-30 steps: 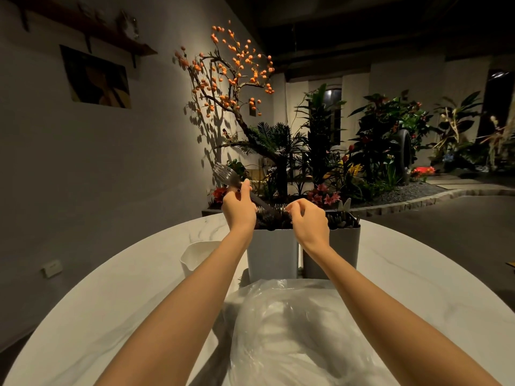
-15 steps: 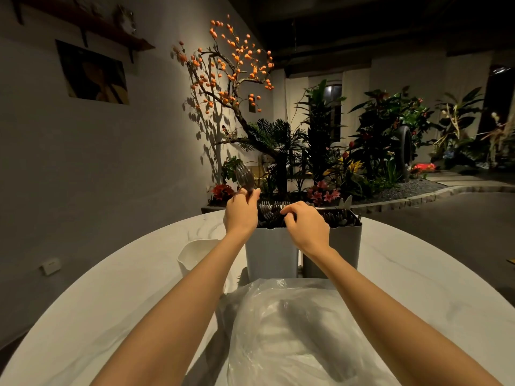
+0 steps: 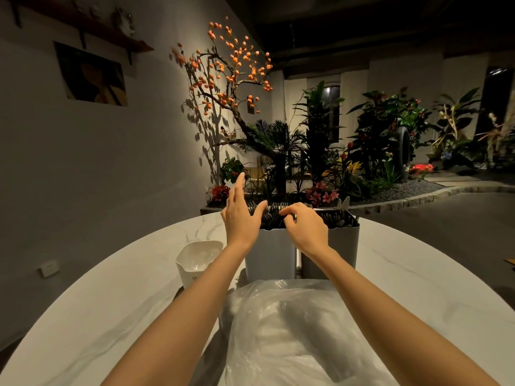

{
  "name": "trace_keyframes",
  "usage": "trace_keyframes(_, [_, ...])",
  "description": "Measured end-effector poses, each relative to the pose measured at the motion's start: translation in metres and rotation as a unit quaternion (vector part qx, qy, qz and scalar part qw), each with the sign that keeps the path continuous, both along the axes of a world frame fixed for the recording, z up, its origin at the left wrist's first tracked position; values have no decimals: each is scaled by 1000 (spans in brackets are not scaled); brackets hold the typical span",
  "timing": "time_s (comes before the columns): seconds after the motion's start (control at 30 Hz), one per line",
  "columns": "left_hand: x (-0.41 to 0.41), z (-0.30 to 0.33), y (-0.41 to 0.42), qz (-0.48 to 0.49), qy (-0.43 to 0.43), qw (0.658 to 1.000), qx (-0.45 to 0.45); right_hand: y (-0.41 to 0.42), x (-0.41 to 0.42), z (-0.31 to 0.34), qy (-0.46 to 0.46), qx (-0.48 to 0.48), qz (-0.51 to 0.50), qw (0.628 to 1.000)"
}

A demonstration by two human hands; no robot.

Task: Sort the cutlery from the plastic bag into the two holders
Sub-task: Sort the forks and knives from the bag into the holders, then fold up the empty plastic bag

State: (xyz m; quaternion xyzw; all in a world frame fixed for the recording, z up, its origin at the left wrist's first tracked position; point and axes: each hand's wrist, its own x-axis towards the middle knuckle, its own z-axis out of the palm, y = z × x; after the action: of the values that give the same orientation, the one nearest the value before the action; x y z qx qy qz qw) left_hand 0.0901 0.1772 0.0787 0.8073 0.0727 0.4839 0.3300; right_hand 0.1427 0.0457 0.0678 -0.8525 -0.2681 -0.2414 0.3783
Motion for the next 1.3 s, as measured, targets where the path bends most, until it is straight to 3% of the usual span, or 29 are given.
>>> trace_keyframes(0.07, [0, 1, 2, 22, 29, 997, 68, 0, 0, 0, -1, 2, 1, 1000])
trace_keyframes(0.27, [-8, 1, 2, 50, 248, 949, 185, -1, -3, -3, -12, -65, 5, 998])
trace_keyframes(0.4, [-10, 5, 1, -6, 308, 939, 152, -3, -8, 0, 29, -90, 30, 995])
trace_keyframes(0.63, [-34, 11, -20, -42, 107, 989, 97, -15, -27, 13, 7, 71, 35, 997])
trace_keyframes(0.9, [-56, 1, -49, -138, 99, 986, 0, -26, -57, 11, 82, 93, 80, 989])
trace_keyframes(1.3, [-99, -47, -72, -144, 106, 983, -33, -54, -102, -29, 101, 99, 110, 984])
